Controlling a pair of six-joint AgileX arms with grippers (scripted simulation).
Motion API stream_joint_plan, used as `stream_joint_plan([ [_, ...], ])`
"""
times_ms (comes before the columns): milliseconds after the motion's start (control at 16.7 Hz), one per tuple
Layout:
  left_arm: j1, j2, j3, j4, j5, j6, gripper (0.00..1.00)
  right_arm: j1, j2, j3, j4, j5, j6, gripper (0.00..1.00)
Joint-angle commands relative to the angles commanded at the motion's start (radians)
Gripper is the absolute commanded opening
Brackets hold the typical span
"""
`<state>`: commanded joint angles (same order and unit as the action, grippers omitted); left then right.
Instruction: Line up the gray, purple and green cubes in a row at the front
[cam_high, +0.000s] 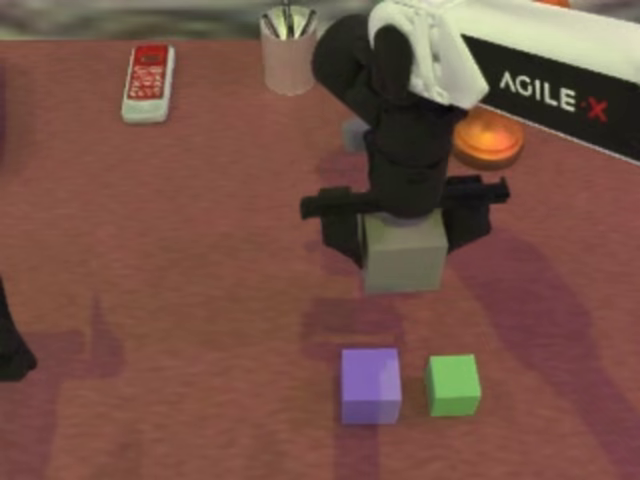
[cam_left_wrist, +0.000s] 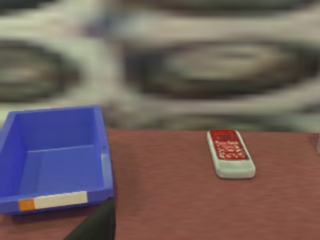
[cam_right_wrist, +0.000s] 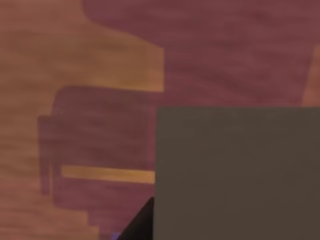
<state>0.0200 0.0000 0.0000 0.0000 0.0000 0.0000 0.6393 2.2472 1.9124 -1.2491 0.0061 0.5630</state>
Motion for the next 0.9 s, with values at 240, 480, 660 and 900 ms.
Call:
stream_joint_plan([
  [240,0.0,0.0,0.0,0.0,0.0,0.0,1.0,0.218,0.086,0.166,-0.087,0.0,0.289,0.0],
  [480,0.0,0.0,0.0,0.0,0.0,0.0,1.0,0.364,0.127,0.275,-0.135,0.002,0.448,0.0],
  [660,0.0,0.0,0.0,0.0,0.0,0.0,1.0,0.38,0.13,0.287,-0.14,0.002,0.464,0.0],
  [900,0.0,0.0,0.0,0.0,0.0,0.0,1.0,0.377,0.127,0.268,-0.12,0.002,0.464,0.0],
])
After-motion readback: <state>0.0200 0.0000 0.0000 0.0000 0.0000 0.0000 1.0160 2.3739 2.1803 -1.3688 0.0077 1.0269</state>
